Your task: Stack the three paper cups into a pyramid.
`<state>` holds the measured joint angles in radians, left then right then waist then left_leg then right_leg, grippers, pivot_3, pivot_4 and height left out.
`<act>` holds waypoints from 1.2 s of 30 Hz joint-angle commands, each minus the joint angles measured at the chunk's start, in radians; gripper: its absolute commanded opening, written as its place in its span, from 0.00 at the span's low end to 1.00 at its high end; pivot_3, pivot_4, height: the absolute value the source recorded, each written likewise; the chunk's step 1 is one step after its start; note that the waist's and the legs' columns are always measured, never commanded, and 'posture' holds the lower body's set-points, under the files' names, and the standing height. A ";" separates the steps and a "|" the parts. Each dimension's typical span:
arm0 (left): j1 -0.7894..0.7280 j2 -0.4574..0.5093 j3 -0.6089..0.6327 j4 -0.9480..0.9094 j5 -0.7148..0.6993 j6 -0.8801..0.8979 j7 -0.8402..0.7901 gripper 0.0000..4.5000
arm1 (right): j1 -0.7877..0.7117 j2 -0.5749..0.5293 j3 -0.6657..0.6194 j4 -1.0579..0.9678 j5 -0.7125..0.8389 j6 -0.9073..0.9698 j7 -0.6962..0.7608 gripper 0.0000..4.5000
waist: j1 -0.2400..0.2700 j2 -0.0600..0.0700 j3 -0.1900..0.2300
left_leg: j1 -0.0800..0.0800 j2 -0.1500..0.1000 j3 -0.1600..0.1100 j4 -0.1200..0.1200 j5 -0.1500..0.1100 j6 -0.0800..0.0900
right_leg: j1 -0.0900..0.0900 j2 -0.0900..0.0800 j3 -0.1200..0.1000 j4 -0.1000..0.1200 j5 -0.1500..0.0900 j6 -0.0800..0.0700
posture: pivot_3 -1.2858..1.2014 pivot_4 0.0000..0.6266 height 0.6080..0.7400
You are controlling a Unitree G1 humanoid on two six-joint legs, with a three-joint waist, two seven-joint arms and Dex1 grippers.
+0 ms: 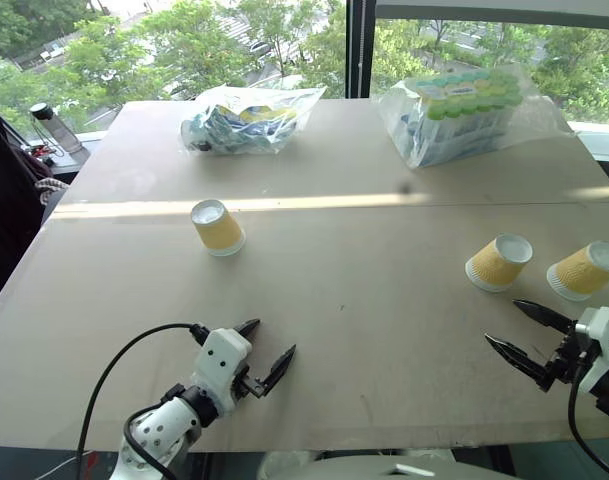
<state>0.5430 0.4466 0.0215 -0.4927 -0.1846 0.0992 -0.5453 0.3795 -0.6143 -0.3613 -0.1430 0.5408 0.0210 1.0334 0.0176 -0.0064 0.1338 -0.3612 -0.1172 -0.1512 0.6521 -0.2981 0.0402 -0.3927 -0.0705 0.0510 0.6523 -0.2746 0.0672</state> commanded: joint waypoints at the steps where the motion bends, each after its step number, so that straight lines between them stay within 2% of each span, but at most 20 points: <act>1: 0.028 -0.012 0.003 -0.030 -0.018 -0.011 0.002 0.97 | -0.004 -0.016 -0.020 -0.022 0.006 0.012 -0.008 1.00 | 0.000 0.000 0.000 | 0.000 0.000 0.000 0.000 0.000 0.000 | 0.000 0.000 0.000 0.000 0.000 0.000 | 0.52 0.24 1.00; 8: 0.052 -0.022 -0.002 -0.021 -0.048 -0.073 -0.038 0.97 | -0.016 -0.037 -0.018 -0.021 -0.007 0.040 -0.014 1.00 | 0.000 -0.001 0.001 | 0.000 0.000 0.000 0.000 0.000 0.000 | 0.000 0.000 0.000 0.000 0.000 0.000 | 0.52 0.24 1.00; 22: 0.046 -0.016 0.025 -0.003 -0.076 -0.128 -0.079 0.97 | -0.083 0.004 -0.071 0.078 0.020 -0.012 -0.043 1.00 | 0.001 -0.003 0.004 | 0.000 0.000 0.000 0.000 0.000 0.000 | 0.000 0.000 0.000 -0.001 0.000 0.000 | 0.52 0.24 1.00; 24: -0.016 0.017 0.045 -0.025 -0.143 -0.101 -0.128 0.97 | -0.138 0.004 -0.075 0.087 0.016 0.021 -0.102 1.00 | 0.000 -0.003 0.004 | 0.000 0.000 0.000 0.000 0.000 0.000 | 0.000 0.000 0.000 -0.001 0.000 0.000 | 0.52 0.24 1.00; 27: -0.141 0.114 0.053 -0.073 -0.271 -0.052 -0.262 0.97 | -0.236 0.023 -0.062 0.101 0.022 0.046 -0.162 1.00 | -0.001 -0.002 0.005 | 0.000 0.000 0.000 0.001 0.000 -0.001 | 0.000 0.000 -0.001 0.001 0.000 0.000 | 0.52 0.24 1.00; 32: -0.338 0.235 0.080 -0.100 -0.416 0.034 -0.375 0.97 | -0.321 0.044 -0.027 0.182 -0.019 0.030 -0.172 1.00 | -0.004 -0.001 0.004 | 0.000 0.000 -0.001 0.001 0.001 -0.001 | -0.001 0.000 -0.004 0.002 0.000 -0.001 | 0.52 0.24 1.00; 36: -0.408 0.308 0.109 -0.118 -0.518 0.105 -0.445 0.97 | -0.353 0.055 -0.015 0.248 -0.031 -0.020 -0.131 1.00 | -0.008 -0.001 0.005 | -0.001 0.000 0.001 0.001 0.001 -0.001 | -0.003 0.000 -0.004 0.001 0.000 0.000 | 0.52 0.24 1.00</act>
<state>0.1365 0.7394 0.1034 -0.5683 -0.6470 0.1852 -0.9581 0.0336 -0.5568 -0.3672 0.1015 0.5119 0.0382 0.8799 0.0098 -0.0070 0.1384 -0.3621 -0.1171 -0.1495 0.6529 -0.2973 0.0394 -0.3953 -0.0702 0.0470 0.6525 -0.2745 0.0668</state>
